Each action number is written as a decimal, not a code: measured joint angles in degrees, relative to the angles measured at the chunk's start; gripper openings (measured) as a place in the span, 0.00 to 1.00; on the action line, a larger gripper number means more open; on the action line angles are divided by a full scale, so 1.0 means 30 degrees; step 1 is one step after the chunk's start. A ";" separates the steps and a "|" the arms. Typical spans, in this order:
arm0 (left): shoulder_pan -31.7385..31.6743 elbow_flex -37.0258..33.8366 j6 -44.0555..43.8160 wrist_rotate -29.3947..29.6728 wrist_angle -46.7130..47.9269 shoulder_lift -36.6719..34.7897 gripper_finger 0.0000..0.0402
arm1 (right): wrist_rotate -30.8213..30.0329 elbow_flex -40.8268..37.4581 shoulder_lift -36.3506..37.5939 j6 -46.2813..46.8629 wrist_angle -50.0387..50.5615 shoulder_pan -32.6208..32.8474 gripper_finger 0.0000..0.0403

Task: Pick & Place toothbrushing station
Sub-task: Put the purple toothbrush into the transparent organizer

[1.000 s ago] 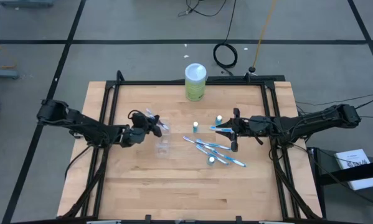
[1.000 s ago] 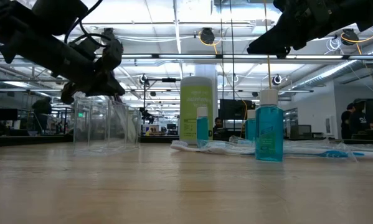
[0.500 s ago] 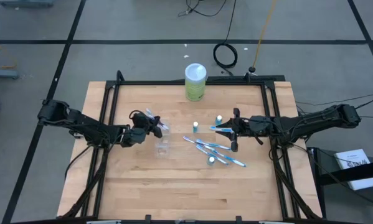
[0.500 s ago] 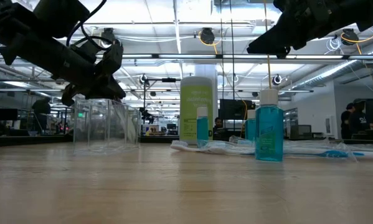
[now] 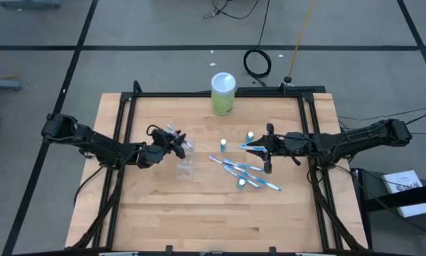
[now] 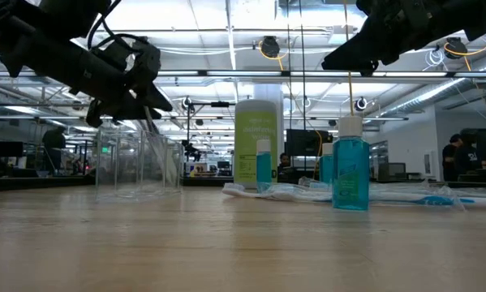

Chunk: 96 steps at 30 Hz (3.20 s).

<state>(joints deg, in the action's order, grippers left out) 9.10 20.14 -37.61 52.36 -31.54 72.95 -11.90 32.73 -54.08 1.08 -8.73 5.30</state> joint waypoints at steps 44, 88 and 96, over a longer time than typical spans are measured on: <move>0.1064 0.0007 0.6992 -0.0108 -0.0947 -0.6529 0.74 | 0.2009 0.8320 -1.7372 -0.0860 -0.1238 -0.0630 0.45; 0.1064 0.0007 0.5802 -0.0146 0.0653 -0.6535 0.73 | 0.1026 0.8600 -1.7576 -0.0561 0.2688 -0.0947 0.01; 0.1064 0.0000 0.5342 -0.0146 0.1083 -0.6528 0.73 | 0.1027 0.8612 -1.4756 -0.1740 0.2462 -0.0745 0.00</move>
<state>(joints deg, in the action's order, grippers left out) 12.29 20.14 -21.58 51.92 -28.30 53.36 -8.82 58.57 -98.35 -4.14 -1.35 3.07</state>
